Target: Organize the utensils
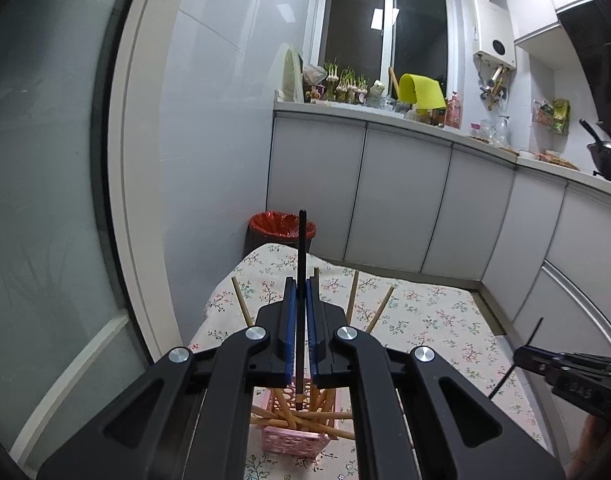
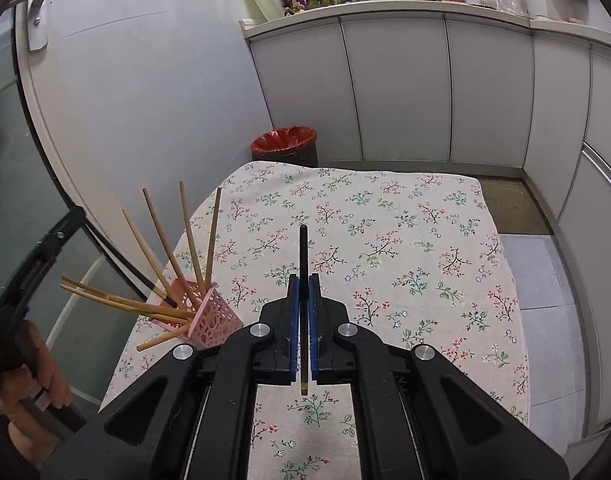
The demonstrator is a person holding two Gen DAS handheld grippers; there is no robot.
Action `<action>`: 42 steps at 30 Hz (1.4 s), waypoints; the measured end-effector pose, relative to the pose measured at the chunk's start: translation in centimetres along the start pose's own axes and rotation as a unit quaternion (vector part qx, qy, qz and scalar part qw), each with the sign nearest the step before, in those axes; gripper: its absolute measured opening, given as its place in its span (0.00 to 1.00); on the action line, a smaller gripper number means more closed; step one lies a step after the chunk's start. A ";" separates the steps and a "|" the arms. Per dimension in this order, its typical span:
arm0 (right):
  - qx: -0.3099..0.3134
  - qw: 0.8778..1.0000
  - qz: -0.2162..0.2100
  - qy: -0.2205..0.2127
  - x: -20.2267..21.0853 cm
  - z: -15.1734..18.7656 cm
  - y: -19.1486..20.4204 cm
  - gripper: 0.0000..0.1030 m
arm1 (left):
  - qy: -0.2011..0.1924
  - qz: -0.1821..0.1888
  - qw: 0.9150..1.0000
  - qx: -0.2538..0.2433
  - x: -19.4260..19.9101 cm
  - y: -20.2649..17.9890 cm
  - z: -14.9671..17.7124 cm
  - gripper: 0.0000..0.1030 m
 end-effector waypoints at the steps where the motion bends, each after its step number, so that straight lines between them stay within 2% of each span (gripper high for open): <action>1: 0.000 1.000 0.000 0.000 0.0 0.0 -0.1 0.03 | 0.005 -0.004 1.000 0.000 -0.5 0.1 0.2 0.05; 6: 0.003 1.000 0.001 0.001 0.2 0.2 -0.1 0.03 | 0.030 -0.013 0.999 0.002 -2.6 0.4 1.3 0.06; 7: 0.004 1.000 0.001 -0.001 0.3 0.2 0.0 0.03 | 0.036 -0.009 0.999 0.007 -2.6 0.4 1.3 0.10; 8: 0.004 1.000 0.000 -0.004 0.5 0.1 0.0 0.03 | 0.039 -0.007 0.999 0.011 -2.4 0.4 1.2 0.21; 10: 0.003 1.000 -0.002 -0.012 1.1 -0.2 0.1 0.03 | 0.037 -0.001 0.999 0.017 -1.6 0.3 0.7 0.37; 11: 0.002 1.000 -0.005 -0.018 1.5 -0.5 0.2 0.03 | 0.038 0.000 0.999 0.017 -1.2 0.1 0.4 0.38; 15: 0.000 0.999 -0.016 -0.042 2.9 -1.5 1.1 0.03 | 0.064 -0.004 0.998 0.007 0.5 0.3 0.4 0.39; 17: 0.000 0.998 -0.024 -0.057 3.8 -2.2 1.8 0.03 | 0.083 -0.012 0.996 0.006 1.3 1.0 0.8 0.44; 20: 0.000 0.996 -0.038 -0.081 4.7 -3.3 3.0 0.03 | 0.102 -0.020 0.994 0.015 2.7 2.5 1.2 0.46; 23: -0.003 0.994 -0.055 -0.099 5.0 -4.5 4.1 0.03 | 0.103 -0.017 0.994 0.031 4.3 4.0 1.0 0.51; 29: 0.002 0.988 -0.084 -0.132 3.9 -6.6 7.2 0.03 | 0.101 -0.013 0.994 0.032 5.7 5.8 1.1 0.52; 35: 0.010 0.987 -0.097 -0.129 1.5 -7.2 9.5 0.03 | 0.109 -0.014 0.993 0.038 5.7 6.9 1.3 0.52; 42: 0.030 0.990 -0.098 -0.091 -2.6 -6.1 11.3 0.03 | 0.117 -0.018 0.992 0.034 5.3 7.6 1.7 0.52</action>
Point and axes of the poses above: each gripper's, at about its wrist camera, not at the fingertips, and x roughly against the way its jaws point, y to its left, z to its underside, the point moved 8 cm from there along -x, roughly the way its jaws point, and after that the axes turned 9 degrees about x, right-handed, at the moved point
